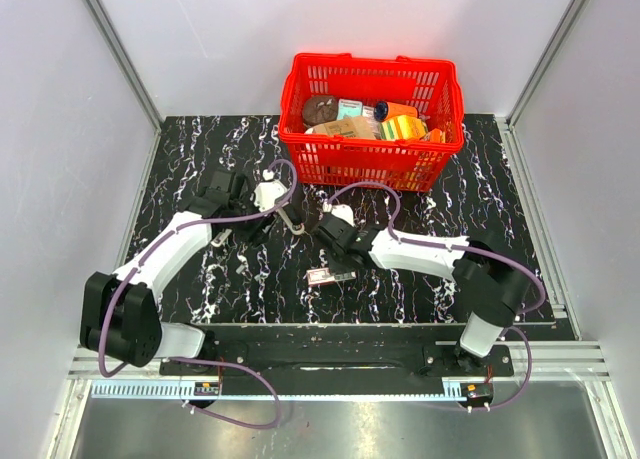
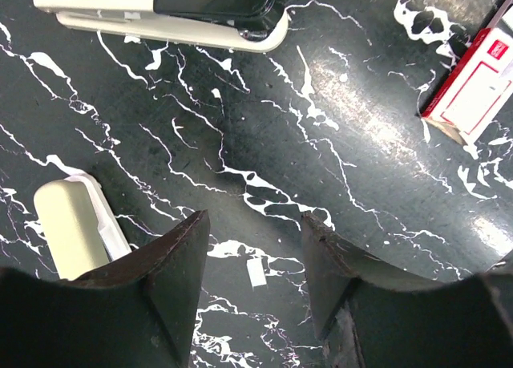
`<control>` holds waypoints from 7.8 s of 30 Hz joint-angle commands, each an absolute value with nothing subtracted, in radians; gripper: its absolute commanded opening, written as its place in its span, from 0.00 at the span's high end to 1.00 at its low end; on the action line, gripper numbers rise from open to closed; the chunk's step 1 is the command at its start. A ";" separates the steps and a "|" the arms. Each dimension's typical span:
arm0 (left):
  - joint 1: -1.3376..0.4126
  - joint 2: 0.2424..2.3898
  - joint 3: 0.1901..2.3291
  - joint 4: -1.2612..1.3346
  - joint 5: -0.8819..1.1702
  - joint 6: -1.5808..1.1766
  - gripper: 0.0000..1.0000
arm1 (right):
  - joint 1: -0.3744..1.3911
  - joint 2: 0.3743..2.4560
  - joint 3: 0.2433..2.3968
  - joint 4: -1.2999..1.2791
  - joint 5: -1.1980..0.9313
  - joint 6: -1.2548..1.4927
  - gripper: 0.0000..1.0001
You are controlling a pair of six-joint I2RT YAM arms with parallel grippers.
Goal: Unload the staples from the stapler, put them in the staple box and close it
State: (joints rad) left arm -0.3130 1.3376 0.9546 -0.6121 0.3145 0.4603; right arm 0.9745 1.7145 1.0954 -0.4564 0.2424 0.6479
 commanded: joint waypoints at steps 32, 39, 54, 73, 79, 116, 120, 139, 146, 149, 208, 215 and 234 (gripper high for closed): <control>-0.272 1.341 0.805 -0.649 0.270 0.624 0.42 | 0.971 1.594 1.112 -0.453 0.268 0.641 0.94; -0.273 1.350 0.747 -0.612 0.207 0.635 0.41 | 0.973 1.505 1.134 -0.442 0.275 0.629 0.82; -0.273 1.403 0.719 -0.549 0.138 0.545 0.48 | 0.973 1.485 1.132 -0.431 0.278 0.609 0.84; -0.270 1.450 0.713 -0.549 0.120 0.477 0.57 | 0.973 1.445 1.121 -0.446 0.287 0.607 0.89; -0.267 1.459 0.707 -0.551 0.120 0.468 0.60 | 0.973 1.443 1.126 -0.456 0.296 0.601 0.91; -0.241 1.385 0.874 -0.679 0.267 0.443 0.90 | 0.973 1.421 1.130 -0.440 0.308 0.603 0.93; -0.245 1.339 1.046 -0.761 0.402 0.405 0.90 | 0.973 1.387 1.135 -0.442 0.321 0.597 0.93; -0.249 1.345 1.024 0.444 1.311 -0.917 0.90 | 0.973 1.072 1.054 -0.019 0.158 0.603 0.60; -0.255 1.578 0.996 1.669 1.292 -1.928 0.87 | 0.973 1.054 1.020 0.123 0.097 0.621 0.58; -0.268 1.563 0.986 1.669 1.261 -1.916 0.86 | 0.973 1.061 1.032 0.138 0.084 0.623 0.57; -0.311 1.517 0.980 1.658 1.305 -1.896 0.63 | 0.864 1.131 1.014 0.258 -0.043 0.716 0.89; -0.304 1.546 1.015 1.655 1.368 -1.878 0.01 | 0.857 1.101 1.006 0.166 -0.040 0.698 0.94; -0.301 1.384 1.280 -0.482 0.629 -0.045 0.01 | 0.848 1.135 1.005 -0.277 -0.006 0.635 0.94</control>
State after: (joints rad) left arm -0.2905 1.4254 1.2751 -0.0513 0.9722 -0.4896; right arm 0.8562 1.0454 0.9634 -0.0792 -0.0345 0.6838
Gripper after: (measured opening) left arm 0.991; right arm 0.222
